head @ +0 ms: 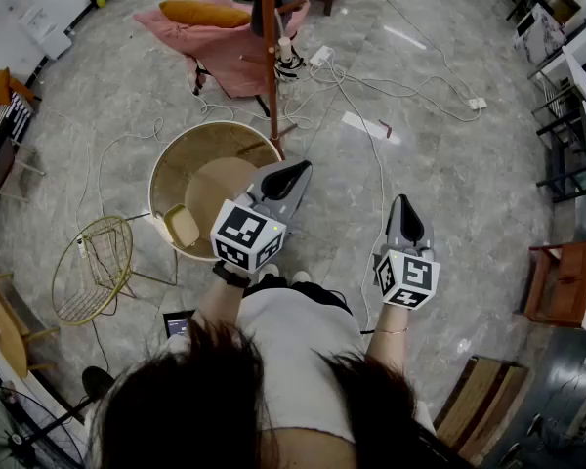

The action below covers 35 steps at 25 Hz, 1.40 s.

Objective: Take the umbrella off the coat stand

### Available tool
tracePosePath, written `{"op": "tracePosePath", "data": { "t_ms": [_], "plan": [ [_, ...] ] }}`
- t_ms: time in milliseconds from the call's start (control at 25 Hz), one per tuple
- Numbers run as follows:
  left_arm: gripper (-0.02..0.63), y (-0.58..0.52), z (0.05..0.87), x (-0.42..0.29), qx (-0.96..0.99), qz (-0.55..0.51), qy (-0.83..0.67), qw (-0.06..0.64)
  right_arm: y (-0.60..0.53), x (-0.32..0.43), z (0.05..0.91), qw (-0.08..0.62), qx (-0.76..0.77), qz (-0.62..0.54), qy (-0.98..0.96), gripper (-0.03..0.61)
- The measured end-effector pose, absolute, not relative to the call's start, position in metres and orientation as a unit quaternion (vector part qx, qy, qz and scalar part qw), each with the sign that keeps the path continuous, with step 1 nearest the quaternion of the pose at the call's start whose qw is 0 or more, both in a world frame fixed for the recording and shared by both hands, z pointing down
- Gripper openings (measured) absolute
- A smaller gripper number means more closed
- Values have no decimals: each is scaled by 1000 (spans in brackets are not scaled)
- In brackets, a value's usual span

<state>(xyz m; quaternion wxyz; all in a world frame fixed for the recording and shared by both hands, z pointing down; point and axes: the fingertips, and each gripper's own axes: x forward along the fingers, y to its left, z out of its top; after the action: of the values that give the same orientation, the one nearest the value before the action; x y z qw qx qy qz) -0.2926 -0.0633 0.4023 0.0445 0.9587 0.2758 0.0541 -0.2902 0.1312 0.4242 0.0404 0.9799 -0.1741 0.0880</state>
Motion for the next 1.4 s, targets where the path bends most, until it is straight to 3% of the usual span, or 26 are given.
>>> {"op": "tracePosePath", "data": {
  "t_ms": [720, 1160, 1400],
  "plan": [
    [63, -24, 400, -265, 961, 50, 270, 31, 167, -275, 430, 29, 978, 87, -189, 3],
    [162, -15, 416, -167, 957, 63, 281, 39, 181, -196, 443, 33, 980, 101, -168, 3],
    [170, -12, 417, -101, 955, 69, 285, 32, 182, -134, 444, 31, 980, 105, -164, 3]
  ]
}}
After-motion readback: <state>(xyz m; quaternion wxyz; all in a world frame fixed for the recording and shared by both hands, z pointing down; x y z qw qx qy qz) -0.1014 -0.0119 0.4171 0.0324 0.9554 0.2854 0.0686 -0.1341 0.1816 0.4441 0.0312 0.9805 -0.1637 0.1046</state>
